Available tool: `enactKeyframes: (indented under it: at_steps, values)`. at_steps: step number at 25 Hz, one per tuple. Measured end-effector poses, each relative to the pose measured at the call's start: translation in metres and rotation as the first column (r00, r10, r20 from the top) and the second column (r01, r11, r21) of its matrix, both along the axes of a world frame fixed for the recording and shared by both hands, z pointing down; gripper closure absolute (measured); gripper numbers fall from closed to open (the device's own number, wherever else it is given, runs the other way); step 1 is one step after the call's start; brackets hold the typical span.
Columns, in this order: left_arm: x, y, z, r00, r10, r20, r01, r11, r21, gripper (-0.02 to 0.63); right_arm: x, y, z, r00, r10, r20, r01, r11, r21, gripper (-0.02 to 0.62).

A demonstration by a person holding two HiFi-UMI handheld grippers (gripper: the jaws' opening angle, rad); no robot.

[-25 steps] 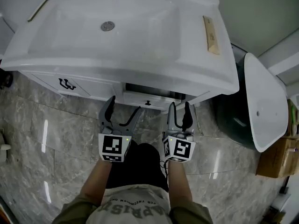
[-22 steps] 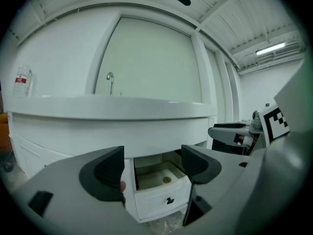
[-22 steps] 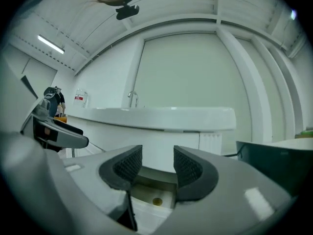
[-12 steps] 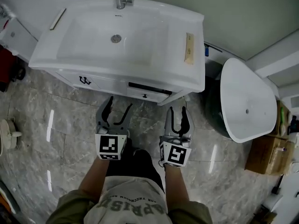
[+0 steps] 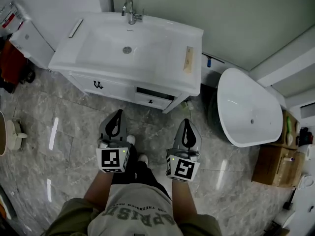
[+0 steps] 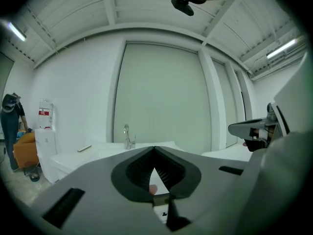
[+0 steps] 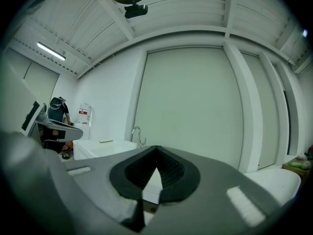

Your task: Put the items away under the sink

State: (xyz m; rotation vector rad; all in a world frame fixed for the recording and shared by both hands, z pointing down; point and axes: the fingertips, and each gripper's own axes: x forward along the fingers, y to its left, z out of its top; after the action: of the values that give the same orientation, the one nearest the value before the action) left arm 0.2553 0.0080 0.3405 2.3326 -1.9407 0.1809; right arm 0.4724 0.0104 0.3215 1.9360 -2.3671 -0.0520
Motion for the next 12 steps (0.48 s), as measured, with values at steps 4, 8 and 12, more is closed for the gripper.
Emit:
enactKeyframes:
  at_steps: [4, 8, 12]
  values:
    - [0.003, 0.021, -0.019, 1.000, -0.010, -0.024, 0.011, 0.999, 0.040, 0.595, 0.003, 0.019, -0.022, 1.000, -0.014, -0.006, 0.014, 1.000, 0.020, 0.594]
    - [0.006, 0.035, -0.033, 0.999, -0.011, -0.042, 0.013, 0.998, 0.058, 0.597, 0.005, 0.036, -0.032, 1.000, -0.029, 0.000, 0.029, 0.999, 0.036, 0.595]
    - [0.010, 0.041, -0.051, 0.999, -0.006, -0.046, 0.011, 0.995, 0.097, 0.597, 0.004, 0.046, -0.040, 0.999, -0.045, -0.022, 0.046, 0.998, 0.048, 0.595]
